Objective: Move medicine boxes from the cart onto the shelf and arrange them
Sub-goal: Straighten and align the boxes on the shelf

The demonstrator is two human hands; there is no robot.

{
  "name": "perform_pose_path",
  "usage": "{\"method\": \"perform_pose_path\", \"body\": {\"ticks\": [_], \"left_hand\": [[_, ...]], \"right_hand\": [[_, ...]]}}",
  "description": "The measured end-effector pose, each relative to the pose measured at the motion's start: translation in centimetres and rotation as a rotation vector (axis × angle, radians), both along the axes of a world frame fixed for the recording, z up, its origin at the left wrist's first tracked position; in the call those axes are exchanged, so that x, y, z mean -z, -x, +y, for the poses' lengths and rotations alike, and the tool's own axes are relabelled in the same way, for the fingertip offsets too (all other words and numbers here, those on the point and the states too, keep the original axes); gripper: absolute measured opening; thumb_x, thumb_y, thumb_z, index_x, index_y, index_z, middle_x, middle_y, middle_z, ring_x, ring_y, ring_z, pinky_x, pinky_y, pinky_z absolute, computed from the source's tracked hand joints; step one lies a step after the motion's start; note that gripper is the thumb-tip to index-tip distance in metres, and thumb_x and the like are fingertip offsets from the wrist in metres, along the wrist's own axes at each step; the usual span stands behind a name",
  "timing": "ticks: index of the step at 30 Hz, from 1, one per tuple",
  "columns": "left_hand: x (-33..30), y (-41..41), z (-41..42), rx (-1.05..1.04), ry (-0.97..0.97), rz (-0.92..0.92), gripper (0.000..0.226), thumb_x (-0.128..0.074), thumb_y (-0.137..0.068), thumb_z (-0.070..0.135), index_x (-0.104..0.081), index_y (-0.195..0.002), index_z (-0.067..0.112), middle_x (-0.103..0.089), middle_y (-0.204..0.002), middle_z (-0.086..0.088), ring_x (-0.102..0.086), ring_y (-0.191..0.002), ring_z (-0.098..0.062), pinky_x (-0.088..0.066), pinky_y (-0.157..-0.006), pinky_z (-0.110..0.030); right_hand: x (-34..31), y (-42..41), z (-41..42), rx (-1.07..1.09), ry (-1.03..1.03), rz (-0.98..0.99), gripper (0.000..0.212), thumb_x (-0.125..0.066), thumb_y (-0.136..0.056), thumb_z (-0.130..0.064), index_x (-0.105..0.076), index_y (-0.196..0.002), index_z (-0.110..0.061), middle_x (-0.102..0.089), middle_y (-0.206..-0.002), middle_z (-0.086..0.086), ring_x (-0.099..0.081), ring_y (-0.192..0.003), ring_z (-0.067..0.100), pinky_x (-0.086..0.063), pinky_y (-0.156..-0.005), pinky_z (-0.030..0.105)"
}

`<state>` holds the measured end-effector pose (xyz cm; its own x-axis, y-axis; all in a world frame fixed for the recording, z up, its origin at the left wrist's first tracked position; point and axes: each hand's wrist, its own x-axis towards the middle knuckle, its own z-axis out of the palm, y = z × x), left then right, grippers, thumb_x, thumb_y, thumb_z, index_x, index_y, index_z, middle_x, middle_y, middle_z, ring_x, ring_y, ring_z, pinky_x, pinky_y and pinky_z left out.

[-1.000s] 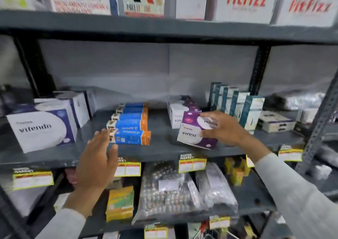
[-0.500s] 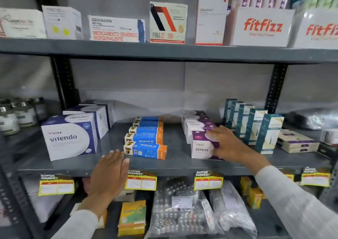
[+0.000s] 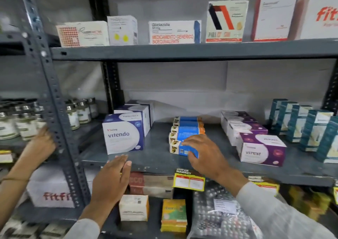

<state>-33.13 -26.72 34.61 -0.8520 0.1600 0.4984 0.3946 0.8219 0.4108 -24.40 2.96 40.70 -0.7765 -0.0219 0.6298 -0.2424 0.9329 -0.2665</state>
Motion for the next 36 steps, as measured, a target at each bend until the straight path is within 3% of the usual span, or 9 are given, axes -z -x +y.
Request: {"method": "perform_pose_path", "body": {"ticks": [5,10,14,17,20,22,24,26,36], "left_hand": [[0.0,2.2,-4.9,-0.035,-0.163,0.000,0.049,-0.047,-0.105,0.036,-0.053,-0.149,0.014,-0.054,-0.154,-0.010,-0.048,-0.145,-0.030,-0.042,-0.115,-0.048],[-2.7,5.3,-5.4,0.247,-0.773,-0.385,0.070,-0.044,-0.094,0.068,-0.044,-0.154,0.030,-0.048,-0.159,0.010,-0.042,-0.146,-0.004,-0.032,-0.119,-0.034],[-3.2,19.5,-16.4,-0.008,-0.169,-0.380,0.045,-0.024,-0.111,0.008,-0.037,-0.154,0.007,-0.043,-0.162,-0.013,-0.017,-0.159,-0.027,-0.001,-0.130,-0.047],[-4.4,22.9,-22.6,-0.260,0.375,-0.052,0.042,-0.029,-0.109,0.011,-0.053,-0.143,0.010,-0.059,-0.147,-0.005,-0.022,-0.156,-0.035,0.034,-0.111,-0.066],[-5.0,21.7,-22.2,-0.259,0.404,-0.136,0.042,-0.033,-0.108,0.016,-0.055,-0.144,0.018,-0.062,-0.145,0.001,-0.024,-0.156,-0.036,0.047,-0.093,-0.067],[-4.8,20.0,-18.1,-0.223,0.194,-0.214,0.046,-0.029,-0.109,0.025,-0.051,-0.149,0.020,-0.058,-0.151,0.003,-0.031,-0.154,-0.031,0.034,-0.109,-0.070],[-5.2,15.3,-11.8,0.110,-0.578,-0.546,0.066,-0.021,-0.103,0.062,-0.051,-0.148,0.025,-0.055,-0.150,0.012,-0.052,-0.139,-0.013,-0.018,-0.128,-0.050],[-4.9,11.2,-6.7,0.348,-0.842,-0.629,0.075,-0.022,-0.089,0.086,-0.064,-0.131,0.039,-0.067,-0.134,0.022,-0.061,-0.124,0.002,-0.039,-0.112,-0.029],[-5.9,9.6,-5.8,0.508,-0.973,-0.544,0.056,-0.017,-0.098,0.071,-0.057,-0.129,0.047,-0.067,-0.114,0.031,-0.059,-0.114,0.008,-0.038,-0.104,-0.022]], "right_hand": [[-0.1,5.7,-6.7,-0.032,0.088,-0.172,0.047,-0.060,-0.092,-0.029,-0.061,-0.138,-0.029,-0.061,-0.144,-0.004,-0.051,-0.136,0.016,-0.032,-0.110,0.022],[0.2,10.6,-12.1,-0.116,0.755,-0.431,0.089,-0.071,-0.087,-0.037,-0.023,-0.161,-0.029,-0.043,-0.159,-0.005,-0.043,-0.147,0.020,-0.041,-0.110,0.029],[0.9,12.4,-14.6,-0.249,0.999,-0.435,0.066,-0.060,-0.092,-0.048,-0.038,-0.154,-0.040,-0.056,-0.150,-0.009,-0.050,-0.140,0.016,-0.035,-0.121,0.044],[1.1,12.7,-16.7,-0.309,1.105,-0.390,0.067,-0.056,-0.091,-0.054,-0.041,-0.154,-0.035,-0.058,-0.147,-0.008,-0.051,-0.138,0.015,-0.035,-0.122,0.046],[1.5,12.7,-18.1,-0.325,1.155,-0.374,0.070,-0.052,-0.086,-0.061,-0.043,-0.151,-0.037,-0.055,-0.147,-0.012,-0.048,-0.138,0.012,-0.035,-0.121,0.040],[2.1,12.9,-18.4,-0.323,1.162,-0.352,0.061,-0.051,-0.089,-0.060,-0.044,-0.147,-0.042,-0.057,-0.143,-0.015,-0.049,-0.134,0.008,-0.038,-0.116,0.035],[2.4,13.2,-18.5,-0.316,1.166,-0.336,0.043,-0.051,-0.098,-0.054,-0.047,-0.139,-0.045,-0.059,-0.137,-0.016,-0.052,-0.130,0.007,-0.040,-0.108,0.029],[2.4,13.3,-18.5,-0.322,1.176,-0.329,0.044,-0.048,-0.102,-0.050,-0.045,-0.145,-0.040,-0.058,-0.139,-0.012,-0.052,-0.131,0.008,-0.042,-0.104,0.025],[1.7,12.4,-18.9,-0.258,1.091,-0.312,0.046,-0.052,-0.100,-0.047,-0.041,-0.144,-0.042,-0.057,-0.137,-0.010,-0.056,-0.121,0.004,-0.051,-0.070,0.003]]}}
